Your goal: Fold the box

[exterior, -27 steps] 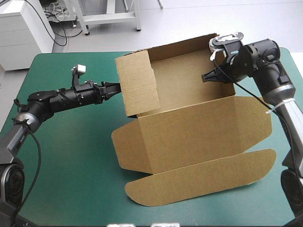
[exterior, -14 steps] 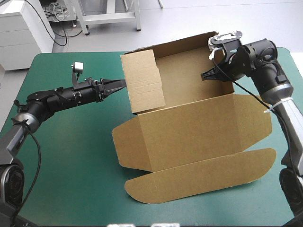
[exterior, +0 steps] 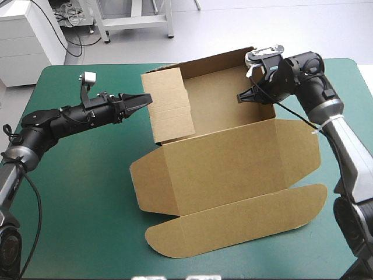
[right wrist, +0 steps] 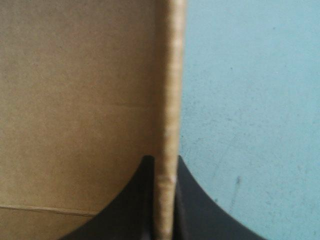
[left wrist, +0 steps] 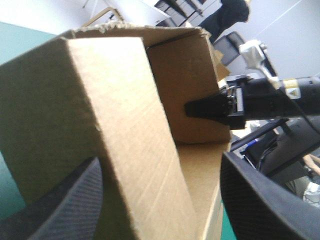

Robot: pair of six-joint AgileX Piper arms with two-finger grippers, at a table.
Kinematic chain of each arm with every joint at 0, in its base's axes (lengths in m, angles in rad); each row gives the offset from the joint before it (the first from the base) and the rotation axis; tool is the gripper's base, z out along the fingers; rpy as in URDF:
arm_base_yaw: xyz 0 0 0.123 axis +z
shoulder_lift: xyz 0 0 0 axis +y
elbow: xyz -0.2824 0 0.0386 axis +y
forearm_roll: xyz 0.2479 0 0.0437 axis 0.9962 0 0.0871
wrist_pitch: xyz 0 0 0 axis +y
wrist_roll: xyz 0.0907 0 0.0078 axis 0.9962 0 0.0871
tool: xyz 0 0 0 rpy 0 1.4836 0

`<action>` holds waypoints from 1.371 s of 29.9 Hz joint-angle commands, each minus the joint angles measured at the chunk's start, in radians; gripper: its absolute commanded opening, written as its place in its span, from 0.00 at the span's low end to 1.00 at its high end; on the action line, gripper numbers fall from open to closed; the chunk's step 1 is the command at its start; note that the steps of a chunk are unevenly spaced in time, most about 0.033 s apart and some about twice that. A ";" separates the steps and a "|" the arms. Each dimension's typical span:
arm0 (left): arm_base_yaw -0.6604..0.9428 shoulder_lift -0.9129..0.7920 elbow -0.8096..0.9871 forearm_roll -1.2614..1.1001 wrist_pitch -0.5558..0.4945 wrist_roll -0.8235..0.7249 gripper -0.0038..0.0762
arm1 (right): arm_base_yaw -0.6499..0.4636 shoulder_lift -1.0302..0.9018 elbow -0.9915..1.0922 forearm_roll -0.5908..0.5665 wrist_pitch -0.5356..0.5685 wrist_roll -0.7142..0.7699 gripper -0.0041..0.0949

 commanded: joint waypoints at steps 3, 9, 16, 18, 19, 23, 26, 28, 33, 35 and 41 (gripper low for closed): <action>-0.004 -0.048 -0.031 0.063 -0.047 -0.112 0.58 | 0.047 -0.051 -0.033 0.013 -0.105 0.019 0.02; -0.057 -0.048 -0.047 0.235 -0.176 -0.250 0.57 | 0.107 -0.051 -0.033 -0.034 -0.117 0.066 0.02; -0.209 -0.048 -0.189 0.730 -0.343 -0.646 0.44 | 0.167 -0.049 -0.033 -0.058 -0.122 0.130 0.02; -0.243 -0.046 -0.238 0.878 -0.347 -0.761 0.40 | 0.178 -0.049 -0.033 -0.058 -0.122 0.149 0.02; -0.259 -0.046 -0.260 0.957 -0.347 -0.827 0.37 | 0.182 -0.049 -0.033 -0.058 -0.122 0.160 0.02; -0.307 -0.045 -0.316 1.212 -0.339 -1.013 0.16 | 0.204 -0.049 -0.033 -0.058 -0.122 0.197 0.03; -0.327 -0.028 -0.343 1.285 -0.310 -1.036 0.04 | 0.217 -0.049 -0.033 -0.062 -0.117 0.226 0.03; -0.335 -0.009 -0.364 1.305 -0.290 -1.040 0.04 | 0.223 -0.044 -0.033 -0.062 -0.103 0.243 0.03; -0.336 0.079 -0.410 1.338 -0.214 -1.057 0.04 | 0.223 -0.009 -0.033 -0.090 -0.066 0.260 0.03; -0.341 0.123 -0.423 1.370 -0.195 -1.060 0.04 | 0.223 0.023 -0.033 -0.105 -0.055 0.260 0.03; -0.383 0.237 -0.439 1.519 -0.161 -1.128 0.04 | 0.189 0.148 -0.033 -0.057 -0.053 0.254 0.03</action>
